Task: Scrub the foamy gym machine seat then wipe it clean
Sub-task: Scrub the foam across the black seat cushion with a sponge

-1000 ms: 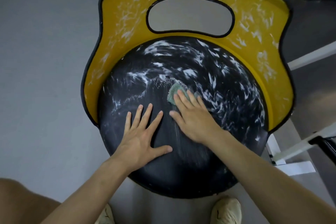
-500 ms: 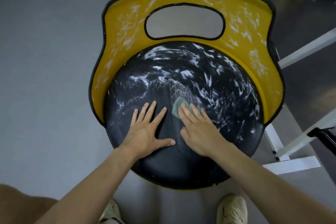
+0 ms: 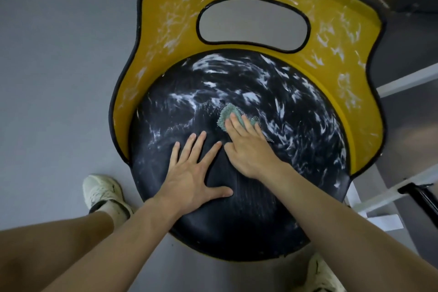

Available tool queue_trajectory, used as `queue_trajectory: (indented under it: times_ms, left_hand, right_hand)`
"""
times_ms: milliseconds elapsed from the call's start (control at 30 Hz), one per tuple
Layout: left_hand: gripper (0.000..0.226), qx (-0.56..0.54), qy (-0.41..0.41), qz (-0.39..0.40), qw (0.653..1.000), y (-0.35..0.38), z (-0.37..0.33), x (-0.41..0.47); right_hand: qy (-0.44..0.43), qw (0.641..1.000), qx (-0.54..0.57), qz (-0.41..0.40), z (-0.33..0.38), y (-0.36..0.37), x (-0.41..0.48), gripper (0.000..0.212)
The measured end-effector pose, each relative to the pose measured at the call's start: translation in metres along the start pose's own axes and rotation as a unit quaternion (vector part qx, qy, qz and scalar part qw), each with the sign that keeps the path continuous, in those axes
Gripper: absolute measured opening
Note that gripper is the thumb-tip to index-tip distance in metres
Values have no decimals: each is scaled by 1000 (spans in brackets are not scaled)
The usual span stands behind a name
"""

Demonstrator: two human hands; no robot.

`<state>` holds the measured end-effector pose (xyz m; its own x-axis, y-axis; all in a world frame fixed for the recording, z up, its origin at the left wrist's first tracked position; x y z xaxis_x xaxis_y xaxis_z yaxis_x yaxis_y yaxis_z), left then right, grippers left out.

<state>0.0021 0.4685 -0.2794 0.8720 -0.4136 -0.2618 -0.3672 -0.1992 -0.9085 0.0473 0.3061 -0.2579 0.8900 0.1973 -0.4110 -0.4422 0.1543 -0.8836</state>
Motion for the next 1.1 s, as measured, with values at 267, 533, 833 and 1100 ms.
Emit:
queue_trajectory:
  times_ms: [267,533,833,1100]
  left_hand:
    - [113,34,1,26,999,-3,-2,1]
    - [112,67,16,83,994,-13,-7,-13]
    - [113,76,20,90,993,-16,-4,-15]
    - [115,110,12,119,987,-18,-10,-10]
  right_hand:
    - [-58,998,-27,10,-27,25,-98,67]
    - [-110,991,-80,-14,-42,42,-119,66]
    - [-45,998,-43,-13,-18,12,-55,68]
    - [-107,991,-85,-4,-16,48,-120,71]
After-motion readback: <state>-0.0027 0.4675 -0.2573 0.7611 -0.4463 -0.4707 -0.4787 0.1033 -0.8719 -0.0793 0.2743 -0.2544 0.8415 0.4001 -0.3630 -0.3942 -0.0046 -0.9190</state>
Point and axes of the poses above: each hand's wrist, its own x-axis towards the middle knuckle, its own y-axis out of the palm, z = x × y, the point moved 3 cm from there along x, towards the middle knuckle, and after that the axes turned 2 degrees about y, right-handed, at the moved point
